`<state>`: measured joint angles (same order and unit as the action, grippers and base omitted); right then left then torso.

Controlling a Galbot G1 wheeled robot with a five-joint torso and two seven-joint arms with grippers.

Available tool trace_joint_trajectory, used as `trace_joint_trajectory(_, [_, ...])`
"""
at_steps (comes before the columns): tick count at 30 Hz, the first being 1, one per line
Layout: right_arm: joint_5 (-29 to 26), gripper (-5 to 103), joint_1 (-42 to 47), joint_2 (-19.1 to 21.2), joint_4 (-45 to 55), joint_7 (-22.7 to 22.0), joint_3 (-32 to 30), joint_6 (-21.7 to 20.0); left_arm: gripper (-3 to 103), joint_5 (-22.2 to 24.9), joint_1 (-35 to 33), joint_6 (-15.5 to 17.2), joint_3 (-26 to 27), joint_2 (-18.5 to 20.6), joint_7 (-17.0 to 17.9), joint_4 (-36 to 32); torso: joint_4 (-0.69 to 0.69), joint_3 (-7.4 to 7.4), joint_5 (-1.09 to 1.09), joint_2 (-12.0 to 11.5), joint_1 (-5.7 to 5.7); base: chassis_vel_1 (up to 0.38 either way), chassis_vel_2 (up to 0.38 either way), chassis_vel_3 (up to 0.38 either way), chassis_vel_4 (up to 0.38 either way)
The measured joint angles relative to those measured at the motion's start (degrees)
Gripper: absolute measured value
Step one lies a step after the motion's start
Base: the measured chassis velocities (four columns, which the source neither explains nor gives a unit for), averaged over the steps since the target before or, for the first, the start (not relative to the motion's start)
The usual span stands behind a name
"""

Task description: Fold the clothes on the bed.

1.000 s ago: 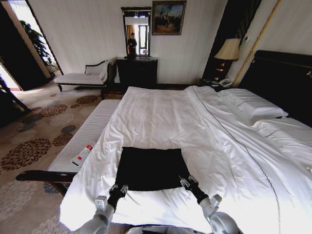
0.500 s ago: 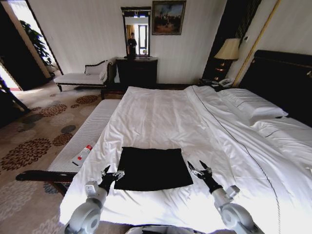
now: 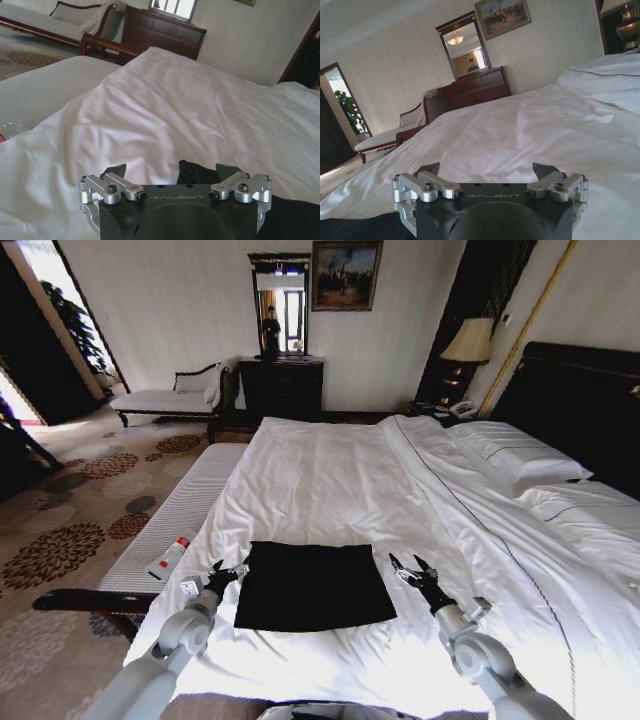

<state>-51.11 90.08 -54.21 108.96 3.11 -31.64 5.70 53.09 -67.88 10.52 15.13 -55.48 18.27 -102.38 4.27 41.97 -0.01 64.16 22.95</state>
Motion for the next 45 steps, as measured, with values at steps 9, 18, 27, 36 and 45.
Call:
trace_joint_trajectory(9, [0.6,100,1.0,-0.3,-0.4,-0.3,-2.3,-0.3,98,0.9,10.3,0.3,-4.2,-4.0,-2.5,11.9,-0.01,-0.01,0.00,0.0,0.00,0.000,0.000,0.000,0.000])
trace_joint_trajectory(18, [0.8,100,0.7,-0.6,-0.9,-0.3,-2.4,-0.7,83,0.5,13.2,0.5,-6.8,-4.9,-3.6,15.3,-0.01,-0.01,0.01,0.0,0.00,0.000,0.000,0.000,0.000])
trace_joint_trajectory(27, [0.2,100,0.8,-0.5,-0.5,-0.4,-3.0,-1.0,62,-0.8,14.4,0.6,-9.7,-5.6,-4.6,16.9,-0.01,-0.01,0.01,0.0,-0.02,0.000,0.000,0.000,0.000])
trace_joint_trajectory(36, [-0.5,100,1.9,-0.6,0.0,-0.2,-4.3,-1.1,60,-0.4,14.9,0.8,-10.9,-5.8,-3.8,17.1,-0.01,-0.01,0.00,0.0,-0.02,0.000,0.000,0.000,0.000])
trace_joint_trajectory(45, [-0.9,100,2.1,-1.0,0.0,-0.1,-4.6,-1.2,33,-0.2,15.6,1.1,-11.5,-5.4,-3.9,16.9,-0.01,-0.01,0.00,0.0,-0.02,0.000,0.000,0.000,0.000])
